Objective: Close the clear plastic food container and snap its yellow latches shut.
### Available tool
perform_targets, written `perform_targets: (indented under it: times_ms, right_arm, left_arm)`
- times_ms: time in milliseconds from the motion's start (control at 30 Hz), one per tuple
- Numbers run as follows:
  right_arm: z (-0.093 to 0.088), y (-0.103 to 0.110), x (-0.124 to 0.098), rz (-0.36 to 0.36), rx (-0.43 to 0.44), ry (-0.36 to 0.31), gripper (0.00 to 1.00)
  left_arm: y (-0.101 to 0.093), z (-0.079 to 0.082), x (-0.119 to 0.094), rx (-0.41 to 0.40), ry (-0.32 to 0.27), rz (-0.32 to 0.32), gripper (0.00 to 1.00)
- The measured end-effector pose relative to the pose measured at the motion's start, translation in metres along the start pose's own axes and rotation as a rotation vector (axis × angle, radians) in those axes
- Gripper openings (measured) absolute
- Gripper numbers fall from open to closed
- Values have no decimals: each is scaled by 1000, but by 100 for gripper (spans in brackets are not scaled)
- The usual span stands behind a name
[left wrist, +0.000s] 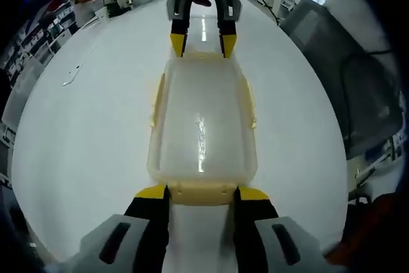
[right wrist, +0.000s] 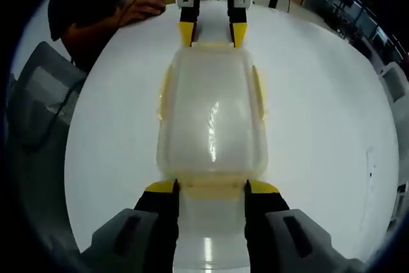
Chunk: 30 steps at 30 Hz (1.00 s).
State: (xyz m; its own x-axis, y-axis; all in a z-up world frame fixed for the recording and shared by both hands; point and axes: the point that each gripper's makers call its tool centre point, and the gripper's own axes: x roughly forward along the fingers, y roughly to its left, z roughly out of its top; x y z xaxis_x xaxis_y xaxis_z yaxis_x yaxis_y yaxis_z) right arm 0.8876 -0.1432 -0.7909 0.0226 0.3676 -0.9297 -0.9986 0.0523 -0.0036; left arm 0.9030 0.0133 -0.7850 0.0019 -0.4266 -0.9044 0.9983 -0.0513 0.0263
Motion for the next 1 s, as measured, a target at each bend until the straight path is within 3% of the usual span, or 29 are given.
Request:
perform_targets:
  times_ms: [200, 367, 633, 833, 1000]
  right_arm:
    - [0, -1, 0, -1, -4, 5, 35]
    - [8, 1, -3, 6, -13, 5, 35]
    - [23, 2, -24, -8, -44, -20, 35]
    - [29, 5, -48, -10, -68, -32, 34]
    - [27, 8, -71, -11, -77, -38, 34]
  left_arm:
    - [1, -1, 0, -16, 1, 6, 33]
    - [-3, -6, -4, -5, 47, 4, 32]
    - [-5, 0, -35, -19, 60, 32, 32]
    - [-12, 14, -56, -22, 70, 43, 32]
    - [-16, 35, -72, -21, 68, 48, 32]
